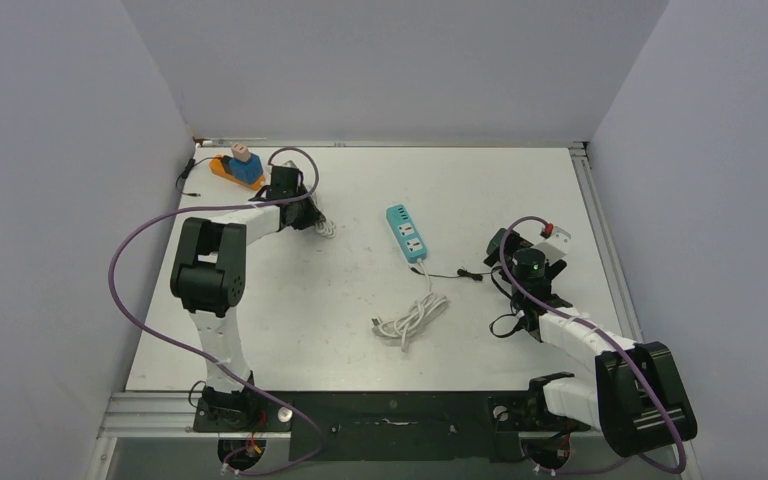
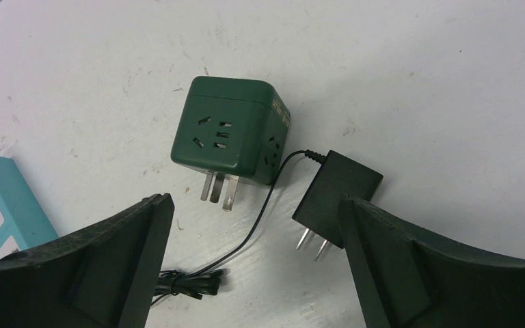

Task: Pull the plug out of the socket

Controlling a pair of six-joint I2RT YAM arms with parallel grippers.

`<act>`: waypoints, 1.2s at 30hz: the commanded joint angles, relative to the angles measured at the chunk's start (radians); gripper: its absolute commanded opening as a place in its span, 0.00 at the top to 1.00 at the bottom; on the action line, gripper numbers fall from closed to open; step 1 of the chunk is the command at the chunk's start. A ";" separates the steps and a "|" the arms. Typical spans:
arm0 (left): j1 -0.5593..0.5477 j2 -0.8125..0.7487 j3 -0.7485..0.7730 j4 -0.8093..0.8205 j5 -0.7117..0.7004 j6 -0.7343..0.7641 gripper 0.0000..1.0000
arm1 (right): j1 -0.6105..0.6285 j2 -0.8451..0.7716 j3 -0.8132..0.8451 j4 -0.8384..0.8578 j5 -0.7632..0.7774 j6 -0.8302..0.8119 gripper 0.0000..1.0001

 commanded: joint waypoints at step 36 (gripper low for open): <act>-0.651 -0.307 -0.275 -0.204 0.458 0.385 0.98 | -0.007 -0.014 0.002 0.043 0.009 -0.007 0.05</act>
